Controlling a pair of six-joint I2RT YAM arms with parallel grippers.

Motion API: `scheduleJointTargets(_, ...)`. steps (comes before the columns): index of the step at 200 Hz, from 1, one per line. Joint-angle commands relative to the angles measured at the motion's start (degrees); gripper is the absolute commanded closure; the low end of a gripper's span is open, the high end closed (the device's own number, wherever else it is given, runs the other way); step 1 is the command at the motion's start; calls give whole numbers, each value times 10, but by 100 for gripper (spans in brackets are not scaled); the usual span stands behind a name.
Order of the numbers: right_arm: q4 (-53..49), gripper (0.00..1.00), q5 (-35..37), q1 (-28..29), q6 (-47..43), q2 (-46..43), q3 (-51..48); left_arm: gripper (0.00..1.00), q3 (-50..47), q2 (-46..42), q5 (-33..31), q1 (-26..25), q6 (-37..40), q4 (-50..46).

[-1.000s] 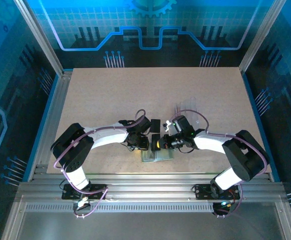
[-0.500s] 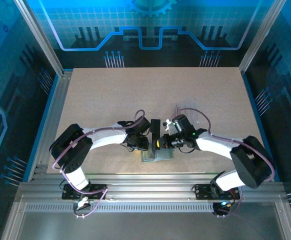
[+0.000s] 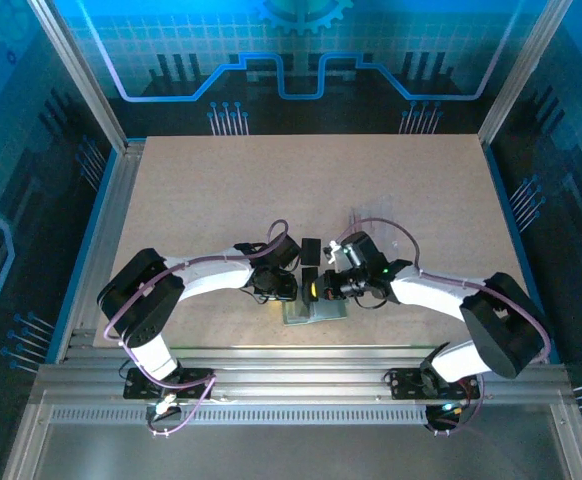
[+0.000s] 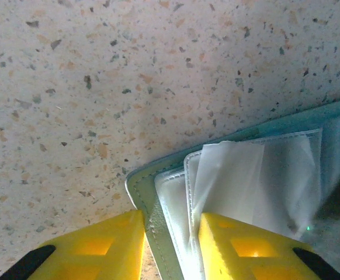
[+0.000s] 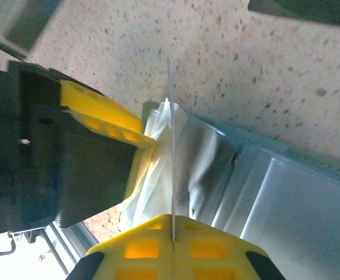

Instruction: Put the credit cards into the card holder

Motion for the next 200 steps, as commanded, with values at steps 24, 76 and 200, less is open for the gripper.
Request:
scheduleJointTargets(24, 66, 100, -7, 28, 44, 41, -20, 68, -27, 15, 16, -9, -5, -13)
scheduleJointTargets(76, 89, 100, 6, 39, 89, 62, -43, 68, -26, 9, 17, -9, -6, -15)
scheduleJointTargets(200, 41, 100, 7, 41, 119, 83, -59, 56, -72, -133, 119, 36, -31, 24)
